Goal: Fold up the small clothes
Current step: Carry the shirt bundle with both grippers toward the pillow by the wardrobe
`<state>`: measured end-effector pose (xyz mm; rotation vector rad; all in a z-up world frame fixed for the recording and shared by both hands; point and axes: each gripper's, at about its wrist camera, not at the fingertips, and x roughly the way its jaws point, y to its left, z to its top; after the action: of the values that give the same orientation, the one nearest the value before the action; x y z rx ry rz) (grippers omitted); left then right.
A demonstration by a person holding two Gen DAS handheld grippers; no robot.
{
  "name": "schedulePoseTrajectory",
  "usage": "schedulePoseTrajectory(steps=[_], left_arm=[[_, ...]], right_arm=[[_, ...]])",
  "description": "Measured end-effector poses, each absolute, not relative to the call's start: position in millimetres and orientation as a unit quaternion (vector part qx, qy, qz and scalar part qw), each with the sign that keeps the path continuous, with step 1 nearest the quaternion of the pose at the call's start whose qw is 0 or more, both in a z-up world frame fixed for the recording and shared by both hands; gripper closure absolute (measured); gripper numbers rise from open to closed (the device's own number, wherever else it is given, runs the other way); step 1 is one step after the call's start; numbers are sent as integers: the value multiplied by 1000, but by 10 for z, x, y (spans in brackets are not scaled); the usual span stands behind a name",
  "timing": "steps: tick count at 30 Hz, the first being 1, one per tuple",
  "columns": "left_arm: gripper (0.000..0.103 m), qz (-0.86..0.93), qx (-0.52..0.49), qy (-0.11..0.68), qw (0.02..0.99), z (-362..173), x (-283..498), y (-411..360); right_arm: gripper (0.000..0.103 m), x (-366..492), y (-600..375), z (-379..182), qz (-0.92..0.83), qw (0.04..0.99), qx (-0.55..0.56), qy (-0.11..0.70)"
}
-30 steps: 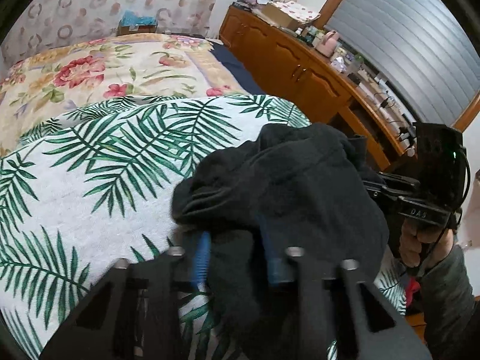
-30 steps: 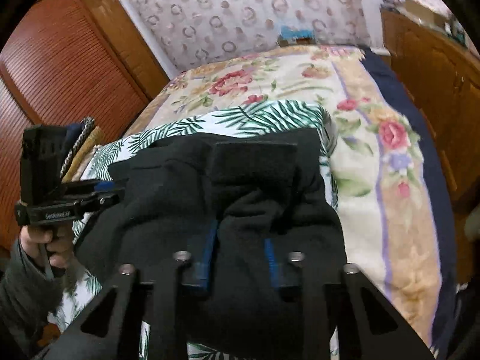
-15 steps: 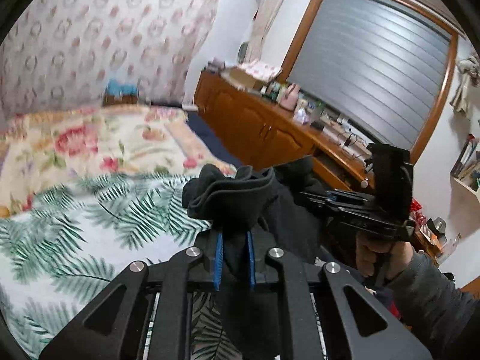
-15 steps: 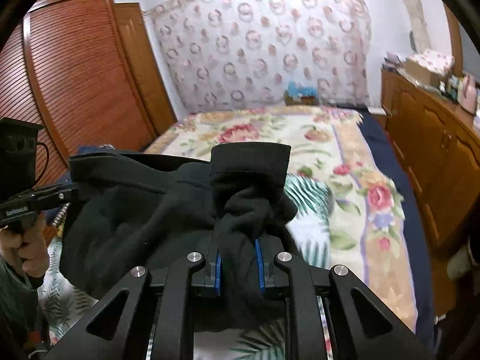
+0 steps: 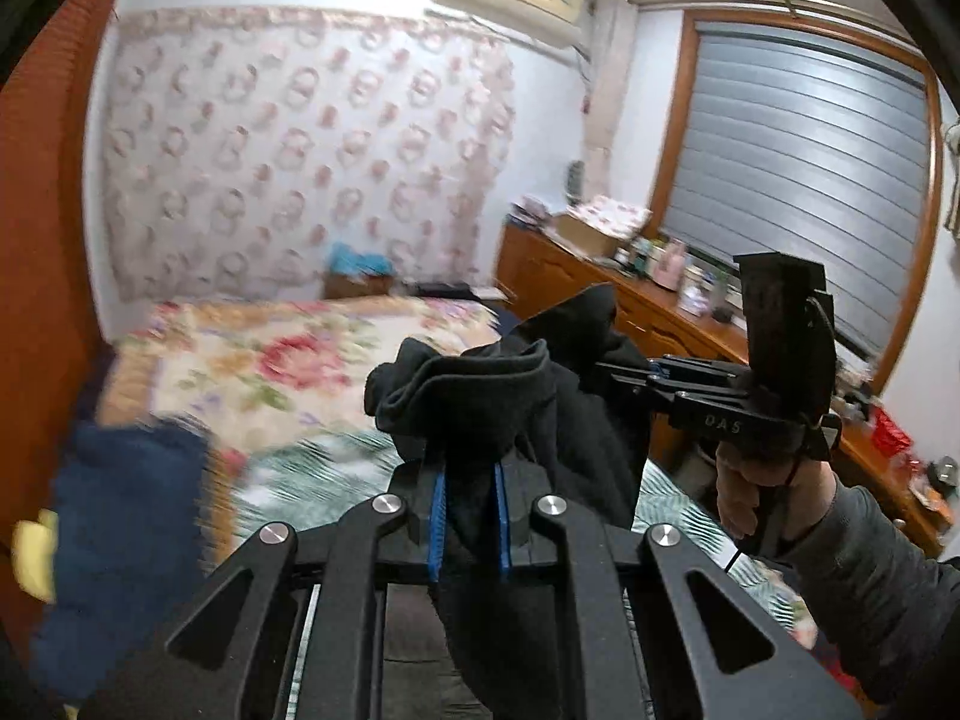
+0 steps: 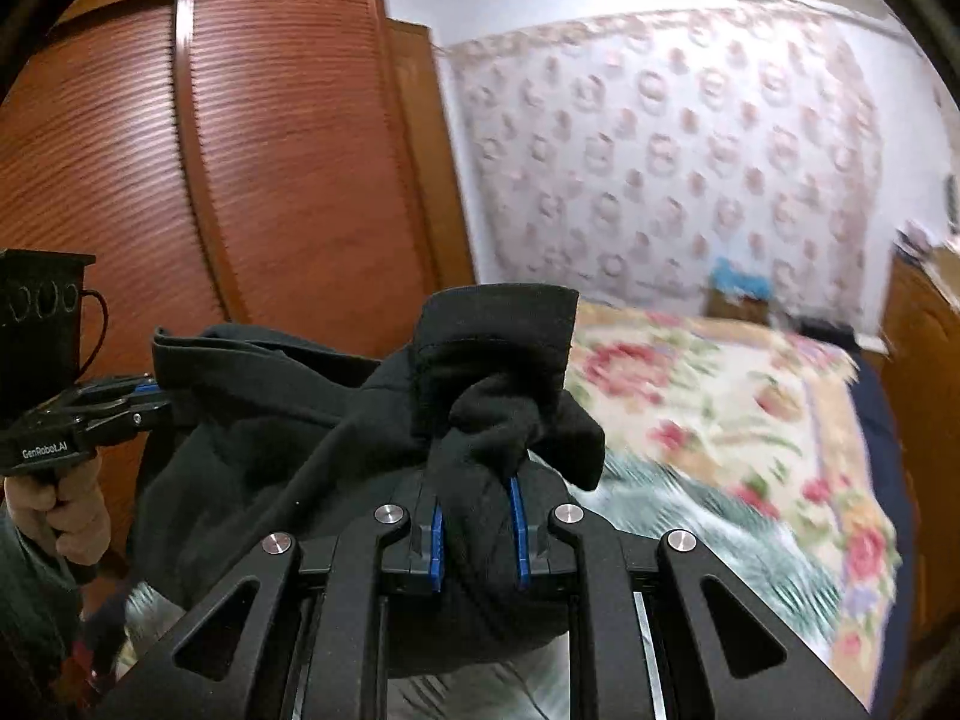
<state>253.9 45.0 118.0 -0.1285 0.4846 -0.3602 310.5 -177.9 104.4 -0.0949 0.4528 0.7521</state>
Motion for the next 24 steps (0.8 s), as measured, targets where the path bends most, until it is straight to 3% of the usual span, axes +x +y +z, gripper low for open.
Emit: schedulePoseTrajectory(steps=[4,9,13,17,20,24], left_arm=[[90,-118,-48,207,970,1457,2404,942],[90,-51,-82,192,977,1341,2132,1600],[90,8,-121,203,972,918,1950,1985],[89,84,-167,271,944,-18,1984,2356],[89,114,-190,312,924,-552,2045,2552],[87,117,-183,298,930,-621,1989,2542]], right_arm=[[87,3355,-1275,1239,399,895,-48,196],[87,3702,-469,1409,440,877,-79,174],[87,4126,200,1220,473,854,-110,185],[86,4514,951,602,472,834,-165,232],[80,4787,1318,26,446,825,-182,296],[55,4853,1410,-148,395,855,-207,264]])
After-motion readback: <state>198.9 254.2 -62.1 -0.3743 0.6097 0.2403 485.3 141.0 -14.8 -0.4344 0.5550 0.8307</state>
